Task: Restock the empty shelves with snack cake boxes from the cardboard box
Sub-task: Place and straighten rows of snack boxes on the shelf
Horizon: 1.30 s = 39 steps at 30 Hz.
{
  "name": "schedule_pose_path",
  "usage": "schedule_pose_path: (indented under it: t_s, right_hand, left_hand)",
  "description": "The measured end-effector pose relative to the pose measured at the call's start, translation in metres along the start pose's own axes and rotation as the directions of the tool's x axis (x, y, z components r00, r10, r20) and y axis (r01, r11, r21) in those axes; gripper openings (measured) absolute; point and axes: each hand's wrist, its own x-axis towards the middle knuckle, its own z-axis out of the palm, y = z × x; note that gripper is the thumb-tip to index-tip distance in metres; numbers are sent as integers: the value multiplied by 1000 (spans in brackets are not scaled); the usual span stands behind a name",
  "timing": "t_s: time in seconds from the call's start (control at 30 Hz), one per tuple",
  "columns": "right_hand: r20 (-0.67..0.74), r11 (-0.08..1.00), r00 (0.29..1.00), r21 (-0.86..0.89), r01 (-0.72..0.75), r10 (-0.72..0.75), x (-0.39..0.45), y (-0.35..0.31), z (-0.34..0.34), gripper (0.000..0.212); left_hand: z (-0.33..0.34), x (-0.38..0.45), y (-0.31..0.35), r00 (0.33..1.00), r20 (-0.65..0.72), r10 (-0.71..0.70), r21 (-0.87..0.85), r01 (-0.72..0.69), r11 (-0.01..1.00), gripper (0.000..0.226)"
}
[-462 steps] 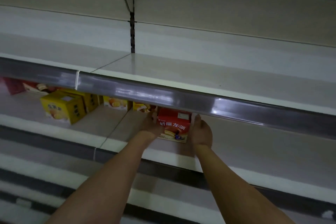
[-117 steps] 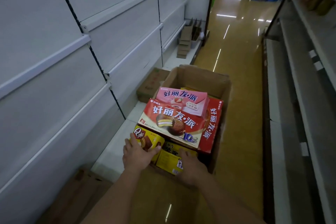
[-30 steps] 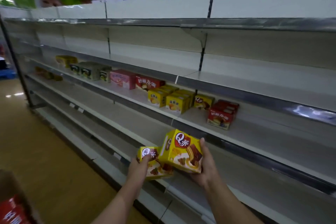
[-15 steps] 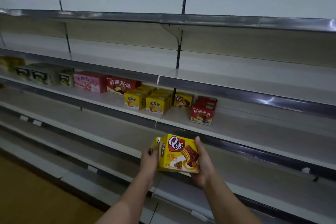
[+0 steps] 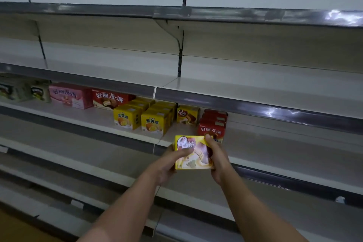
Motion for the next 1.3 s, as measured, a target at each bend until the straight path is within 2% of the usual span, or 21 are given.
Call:
schedule_pose_path:
  t_s: [0.07,0.13,0.17,0.23,0.33,0.47,0.57,0.7,0.9,1.13,1.2,1.27,1.3]
  right_hand:
    - [39,1000,999,-19,-19,20,13,-2,-1,53]
    - [92,997,995,-67,-30,36,18,-4,0,20]
    - [110,993,993,-111,-39,52,20,-5,1,15]
    - [128,978,989,-202,-45,72,24,-9,7,35]
    - [128,940,991,-341,18,27,45,-7,17,64]
    - [76,926,997,-374,57,-30,75,3,34,77]
    - [80,917,996,-392,70,-42,89,8,44,75]
    - [29,919,999,-392,41,-32,102,12,51,72]
    - [-197,973,980,-227,-50,5,124,14,42,22]
    - [-140,981,990,-192,-19,-8,124,15,57,44]
    - [-132,982,991,-187,-18,-6,121,16,59,44]
    - [-88,971,996,-238,-19,-2,118,17,57,43]
    - [-41,949,999,-314,-28,16,116,18,54,49]
  left_hand:
    - [-5,20,2,999,-41,-5,-28,4,1000,90]
    - [-12,33,4,997,-74,18,-41,-21,999,78]
    - [-16,38,5,995,-101,26,-51,-32,998,70]
    - [-29,51,6,992,-123,39,-34,-43,998,70]
    - [-47,71,10,994,-102,38,70,-31,997,84]
    - [-69,96,16,993,-109,49,172,-30,985,82]
    - [-82,114,18,992,-112,55,201,-32,979,80]
    - [-89,132,15,992,-104,71,207,-49,977,89]
    - [-95,142,16,993,-80,90,219,-70,973,84]
    - [-100,148,10,991,-47,127,247,-112,963,85]
    - [-99,149,10,990,-52,132,256,-114,960,87]
    - [-99,149,9,988,-49,145,267,-127,955,87]
    - [-98,149,9,987,-46,155,278,-136,951,87]
